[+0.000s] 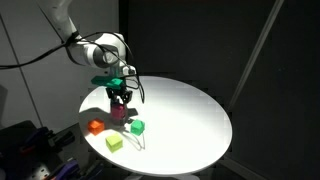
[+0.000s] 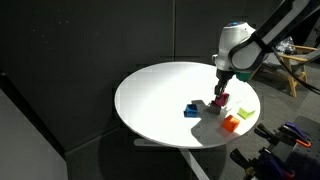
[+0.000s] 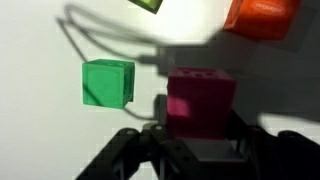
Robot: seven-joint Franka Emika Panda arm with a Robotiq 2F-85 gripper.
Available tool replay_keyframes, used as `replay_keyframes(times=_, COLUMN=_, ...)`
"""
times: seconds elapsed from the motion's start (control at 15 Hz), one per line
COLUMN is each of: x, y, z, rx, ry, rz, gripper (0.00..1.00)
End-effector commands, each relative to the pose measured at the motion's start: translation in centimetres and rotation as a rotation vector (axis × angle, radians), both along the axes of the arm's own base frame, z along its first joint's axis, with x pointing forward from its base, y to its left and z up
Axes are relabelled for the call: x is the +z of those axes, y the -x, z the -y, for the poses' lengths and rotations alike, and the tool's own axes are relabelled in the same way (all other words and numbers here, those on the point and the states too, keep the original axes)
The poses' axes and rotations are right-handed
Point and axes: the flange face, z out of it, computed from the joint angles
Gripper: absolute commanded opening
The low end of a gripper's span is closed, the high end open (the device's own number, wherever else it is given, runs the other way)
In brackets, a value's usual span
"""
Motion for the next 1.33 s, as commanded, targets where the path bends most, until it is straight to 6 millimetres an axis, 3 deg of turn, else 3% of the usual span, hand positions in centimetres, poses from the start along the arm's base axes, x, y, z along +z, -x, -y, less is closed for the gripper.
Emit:
replay_keyframes(times=0.0, x=0.2, y=-0.9, z=0.1, rx=0.034, ry=0.016, rz=-0.011, gripper=0.31)
replay_keyframes(times=0.2, x=0.0, y=-0.9, z=0.1, rx=0.031, ry=0.014, rz=-0.015, gripper=0.31)
replay_keyframes(times=0.27, x=-0.1, y=-0.9, z=0.2, rx=0.027, ry=0.016, rz=-0.015, gripper=0.81)
replay_keyframes(times=0.33, x=-0.2, y=-0.9, z=0.2, rx=0.026, ry=0.016, rz=-0.017, gripper=0.82)
replay_keyframes(times=0.47, x=-0.3, y=-0.8, z=0.4, rx=0.015, ry=0.017, rz=-0.018, gripper=0.97)
replay_keyframes(times=0.8, x=0.1, y=0.2, z=0.6, rx=-0.033, ry=0.005, rz=-0.032, gripper=1.00)
replay_keyframes(times=1.27, x=1.5, y=3.2, z=0.3, rx=-0.163, ry=-0.016, rz=-0.067, gripper=1.00)
